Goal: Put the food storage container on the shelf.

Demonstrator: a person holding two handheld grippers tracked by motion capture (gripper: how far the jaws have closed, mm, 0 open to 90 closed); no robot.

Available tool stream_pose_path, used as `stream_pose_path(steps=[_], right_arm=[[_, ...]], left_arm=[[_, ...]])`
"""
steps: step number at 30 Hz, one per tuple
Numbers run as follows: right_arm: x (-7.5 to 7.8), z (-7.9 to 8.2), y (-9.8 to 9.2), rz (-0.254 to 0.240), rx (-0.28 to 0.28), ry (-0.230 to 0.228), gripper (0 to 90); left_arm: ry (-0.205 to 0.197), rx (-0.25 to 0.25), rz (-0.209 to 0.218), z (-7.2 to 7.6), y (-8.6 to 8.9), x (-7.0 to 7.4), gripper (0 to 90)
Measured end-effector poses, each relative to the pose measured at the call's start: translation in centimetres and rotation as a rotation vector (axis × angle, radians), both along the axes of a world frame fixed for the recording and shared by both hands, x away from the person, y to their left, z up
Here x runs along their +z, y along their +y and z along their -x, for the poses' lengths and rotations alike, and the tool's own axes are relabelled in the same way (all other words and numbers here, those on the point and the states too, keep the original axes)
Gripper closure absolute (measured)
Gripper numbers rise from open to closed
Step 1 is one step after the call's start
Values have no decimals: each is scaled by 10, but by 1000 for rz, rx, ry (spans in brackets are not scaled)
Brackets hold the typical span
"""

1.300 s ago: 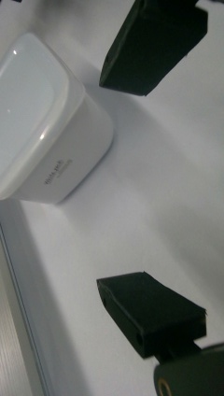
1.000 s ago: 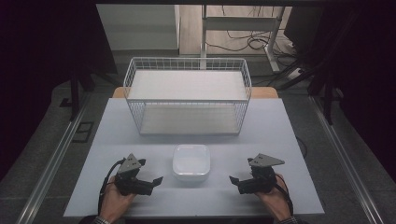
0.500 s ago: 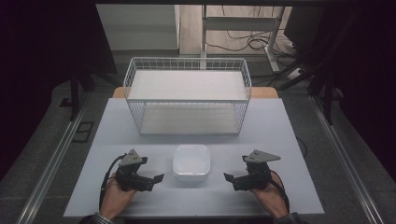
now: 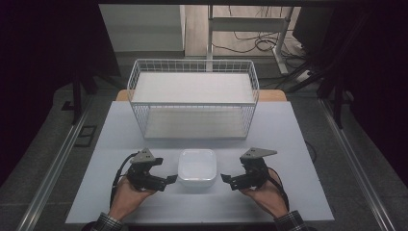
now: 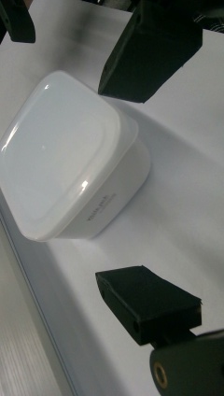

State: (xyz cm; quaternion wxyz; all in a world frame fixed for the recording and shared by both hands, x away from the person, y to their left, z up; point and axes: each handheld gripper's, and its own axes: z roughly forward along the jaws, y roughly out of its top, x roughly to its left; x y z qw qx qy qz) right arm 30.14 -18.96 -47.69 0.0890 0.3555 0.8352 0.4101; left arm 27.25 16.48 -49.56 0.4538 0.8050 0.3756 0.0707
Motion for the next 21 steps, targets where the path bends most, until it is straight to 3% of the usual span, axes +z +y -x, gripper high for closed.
stream_pose_path(steps=[5, 8, 12, 18, 19, 20, 21], right_arm=[[3, -6, 13, -12, 16, 9, 53], [8, -12, 25, -32, 30, 12, 111], [8, -18, 33, -55, 37, 38, 119], [-3, -29, 45, -43, 38, 103, 156], [-9, -30, 46, -39, 48, 154, 190], [-9, -30, 46, -39, 48, 154, 190], [-13, -29, 45, -61, 52, 202, 262]], left_arm=[[3, -15, -10, -12, -8, 4, 134], [16, -18, 4, -24, -16, 7, 139], [31, -27, 13, -33, -21, 4, 152], [91, -47, 14, -43, -23, -10, 181], [125, -62, 57, -42, -20, -12, 214], [125, -62, 57, -42, -20, -12, 239], [142, -79, 78, -41, -19, -14, 279]])
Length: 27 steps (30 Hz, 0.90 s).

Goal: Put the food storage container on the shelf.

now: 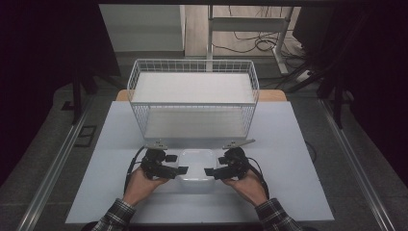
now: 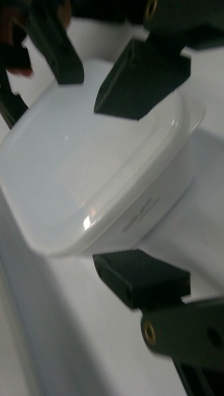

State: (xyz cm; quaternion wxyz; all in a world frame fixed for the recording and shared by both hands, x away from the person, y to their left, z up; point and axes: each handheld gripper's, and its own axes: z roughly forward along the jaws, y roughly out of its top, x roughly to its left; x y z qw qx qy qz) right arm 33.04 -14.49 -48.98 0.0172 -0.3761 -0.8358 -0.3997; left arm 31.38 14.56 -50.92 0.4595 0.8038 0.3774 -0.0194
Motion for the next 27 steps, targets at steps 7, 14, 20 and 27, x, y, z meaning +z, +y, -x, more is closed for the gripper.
stream_pose_path(steps=[7, 14, 20, 27], right_arm=[[5, 4, -9, -34, -32, 85, 496], [12, 16, -18, -76, -115, 111, 684], [16, 23, -18, -88, -142, 49, 790], [22, 19, -16, -108, -142, -19, 792]], left_arm=[[89, 40, 60, 11, 7, 2, 515], [85, 125, 82, 23, 8, 9, 673], [61, 198, 95, 22, 10, 10, 781], [27, 222, 91, 19, 10, 19, 781]])
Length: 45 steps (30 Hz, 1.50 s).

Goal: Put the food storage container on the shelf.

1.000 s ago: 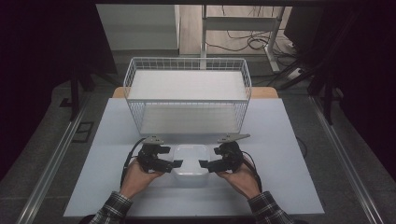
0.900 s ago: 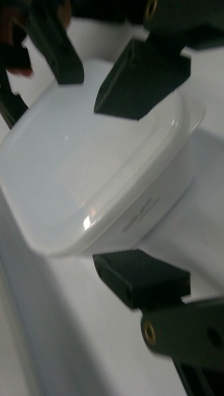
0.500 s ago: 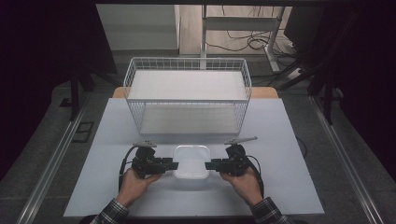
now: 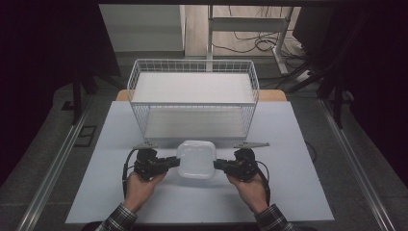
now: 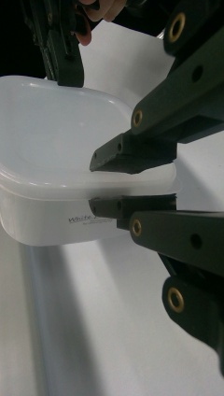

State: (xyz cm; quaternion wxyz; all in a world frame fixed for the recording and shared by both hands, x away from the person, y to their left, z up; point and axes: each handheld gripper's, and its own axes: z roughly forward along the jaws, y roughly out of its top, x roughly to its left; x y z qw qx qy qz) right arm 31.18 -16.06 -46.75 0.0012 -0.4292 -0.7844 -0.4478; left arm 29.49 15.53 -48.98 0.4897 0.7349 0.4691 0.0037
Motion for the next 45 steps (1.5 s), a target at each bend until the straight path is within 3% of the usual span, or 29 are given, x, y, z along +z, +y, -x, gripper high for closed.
stream_pose_path(steps=[10, 18, 20, 21, 25, 29, 35, 45], right_arm=[[21, -13, 3, -24, 14, -74, 791], [52, -19, 2, -43, 30, -141, 791], [66, -23, 3, -46, 35, -167, 791], [66, -23, 3, -46, 35, -167, 791], [89, -31, 2, -60, 40, -201, 791], [102, -36, 3, -67, 39, -218, 791], [128, -48, 4, -78, 34, -248, 790], [155, -66, 9, -92, 19, -276, 788]], left_arm=[[-60, 32, 3, -6, 3, 24, 782], [-124, 41, -1, -10, 4, 59, 782], [-146, 45, -3, -13, 4, 74, 783], [-146, 45, -3, -13, 4, 74, 783], [-177, 47, -10, -18, 4, 96, 783], [-208, 52, -21, -23, 4, 117, 784], [-231, 60, -16, -34, 5, 141, 785], [-236, 68, 6, -53, 10, 166, 786]])
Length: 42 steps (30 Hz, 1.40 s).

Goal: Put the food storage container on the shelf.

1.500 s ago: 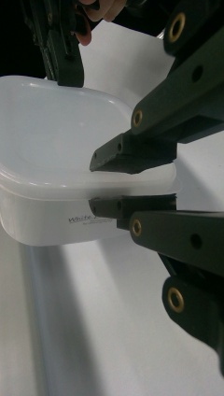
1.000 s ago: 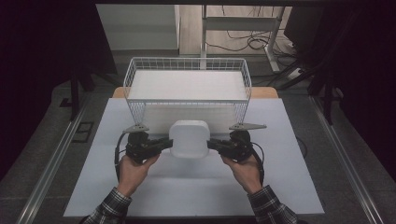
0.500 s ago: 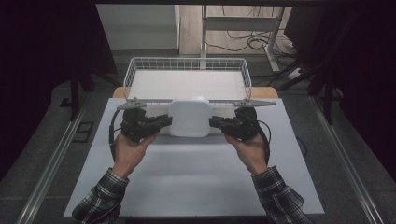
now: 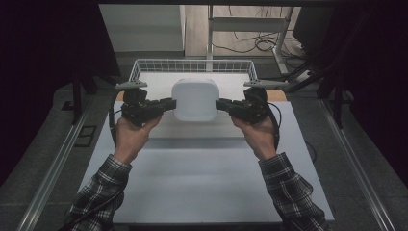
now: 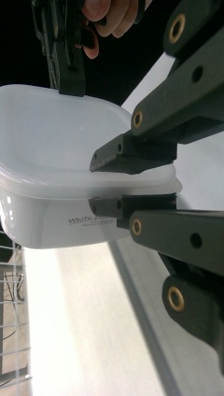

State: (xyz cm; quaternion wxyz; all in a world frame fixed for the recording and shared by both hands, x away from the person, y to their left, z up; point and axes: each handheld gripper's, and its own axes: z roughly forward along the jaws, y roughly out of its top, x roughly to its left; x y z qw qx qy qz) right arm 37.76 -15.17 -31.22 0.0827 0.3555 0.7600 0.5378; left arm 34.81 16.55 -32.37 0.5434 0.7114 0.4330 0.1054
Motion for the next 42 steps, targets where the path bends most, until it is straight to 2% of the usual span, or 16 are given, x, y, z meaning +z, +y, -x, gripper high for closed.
stream_pose_path(steps=[7, 12, 15, 18, 26, 27, 32, 34, 38, 42], right_arm=[[13, -16, 3, -9, -20, -4, 784], [20, -29, 7, -6, -37, -1, 780], [22, -34, 8, -5, -43, 9, 779], [21, -45, 11, -4, -52, 31, 774], [15, -58, 13, -19, -78, 71, 760], [14, -61, 14, -22, -82, 87, 747], [12, -65, 15, -37, -85, 100, 723], [12, -68, 16, -37, -94, 111, 688], [12, -73, 20, -21, -111, 115, 642], [10, -79, 21, -17, -120, 125, 615]], left_arm=[[-6, 6, -1, -13, 2, 14, 786], [9, 15, 3, -31, 3, 22, 785], [21, 16, 4, -36, 3, 22, 783], [50, 16, 10, -47, 5, 18, 780], [68, 11, 18, -58, 5, 11, 754], [71, 9, 20, -60, 5, 11, 720], [73, 20, 26, -65, 4, 11, 691], [77, 22, 25, -68, 2, 12, 665], [96, 29, 8, -74, -2, 12, 656], [115, 28, 20, -79, -2, 12, 646]])
